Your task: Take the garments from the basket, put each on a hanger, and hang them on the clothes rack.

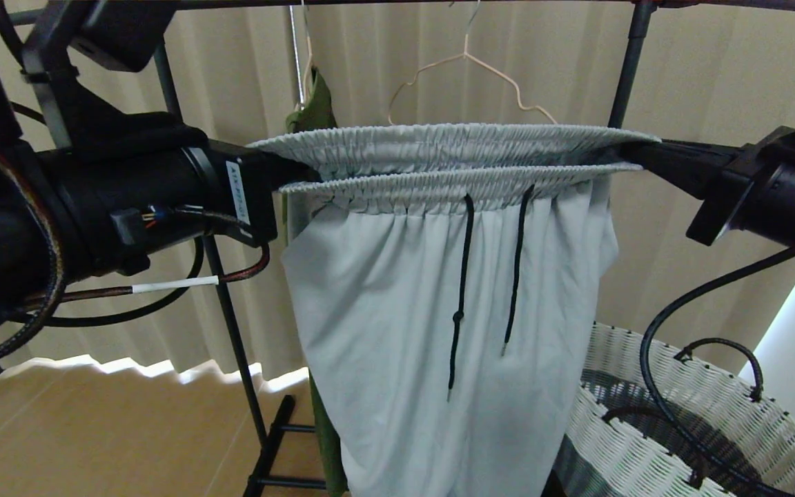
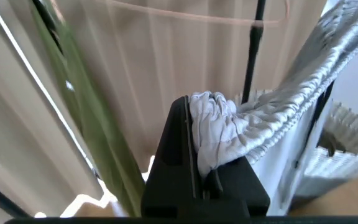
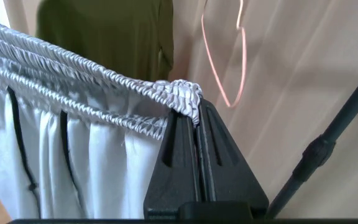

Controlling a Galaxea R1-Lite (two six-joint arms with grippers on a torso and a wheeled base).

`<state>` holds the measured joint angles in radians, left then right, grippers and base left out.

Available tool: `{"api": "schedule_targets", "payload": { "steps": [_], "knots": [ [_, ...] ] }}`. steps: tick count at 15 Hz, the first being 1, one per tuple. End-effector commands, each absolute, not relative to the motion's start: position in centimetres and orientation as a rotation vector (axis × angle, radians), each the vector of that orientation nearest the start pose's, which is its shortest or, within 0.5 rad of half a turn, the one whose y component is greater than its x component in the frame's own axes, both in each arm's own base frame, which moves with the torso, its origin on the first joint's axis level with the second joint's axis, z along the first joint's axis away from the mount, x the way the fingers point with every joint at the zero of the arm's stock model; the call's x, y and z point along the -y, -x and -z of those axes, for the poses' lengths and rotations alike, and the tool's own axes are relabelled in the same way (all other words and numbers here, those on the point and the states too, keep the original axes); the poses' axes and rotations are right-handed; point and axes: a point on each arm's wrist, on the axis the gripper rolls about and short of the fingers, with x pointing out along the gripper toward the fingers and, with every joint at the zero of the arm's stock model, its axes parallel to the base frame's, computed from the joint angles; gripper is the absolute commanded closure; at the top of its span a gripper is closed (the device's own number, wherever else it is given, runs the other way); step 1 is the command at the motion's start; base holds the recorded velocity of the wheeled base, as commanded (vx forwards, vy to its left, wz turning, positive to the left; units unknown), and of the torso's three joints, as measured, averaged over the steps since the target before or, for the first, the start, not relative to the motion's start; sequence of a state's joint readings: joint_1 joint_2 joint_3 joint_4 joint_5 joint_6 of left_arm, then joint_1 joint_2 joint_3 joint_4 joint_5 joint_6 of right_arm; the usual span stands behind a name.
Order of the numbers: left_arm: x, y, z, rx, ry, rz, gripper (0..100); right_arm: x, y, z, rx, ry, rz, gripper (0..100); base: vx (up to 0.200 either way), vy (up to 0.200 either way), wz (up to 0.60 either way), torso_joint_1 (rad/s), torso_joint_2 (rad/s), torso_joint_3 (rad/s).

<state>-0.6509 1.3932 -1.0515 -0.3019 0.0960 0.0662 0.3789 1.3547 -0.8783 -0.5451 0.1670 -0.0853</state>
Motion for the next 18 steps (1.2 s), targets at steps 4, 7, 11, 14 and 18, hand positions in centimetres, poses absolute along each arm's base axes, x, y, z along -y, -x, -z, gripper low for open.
{"api": "schedule_targets", "payload": {
  "steps": [4,7,11,14,18],
  "knots": [
    [14.5,-19.3,-29.8,-0.03,-0.11,0.562,100,-8.2,-21.1,-27.8,0.063,0.082,-0.516,100,0.0,0.0,0.0,0.0,0.0,0.0],
    [15.1,-20.0,-29.9,-0.034,-0.111,0.562,100,-7.1,-20.4,-28.4,0.08,0.083,-0.48,100,0.0,0.0,0.0,0.0,0.0,0.0],
    [17.1,-23.0,-29.7,-0.008,-0.098,0.552,100,-5.9,-16.7,-29.4,0.077,0.081,-0.485,100,0.0,0.0,0.0,0.0,0.0,0.0],
    [18.5,-24.8,-29.3,-0.01,-0.095,0.55,100,-5.2,-13.2,-29.3,0.013,0.083,-0.538,100,0.0,0.0,0.0,0.0,0.0,0.0],
    [19.6,-26.3,-29.3,-0.007,-0.094,0.524,100,-5.3,-10.8,-28.9,-0.002,0.082,-0.673,100,0.0,0.0,0.0,0.0,0.0,0.0]
  ]
}}
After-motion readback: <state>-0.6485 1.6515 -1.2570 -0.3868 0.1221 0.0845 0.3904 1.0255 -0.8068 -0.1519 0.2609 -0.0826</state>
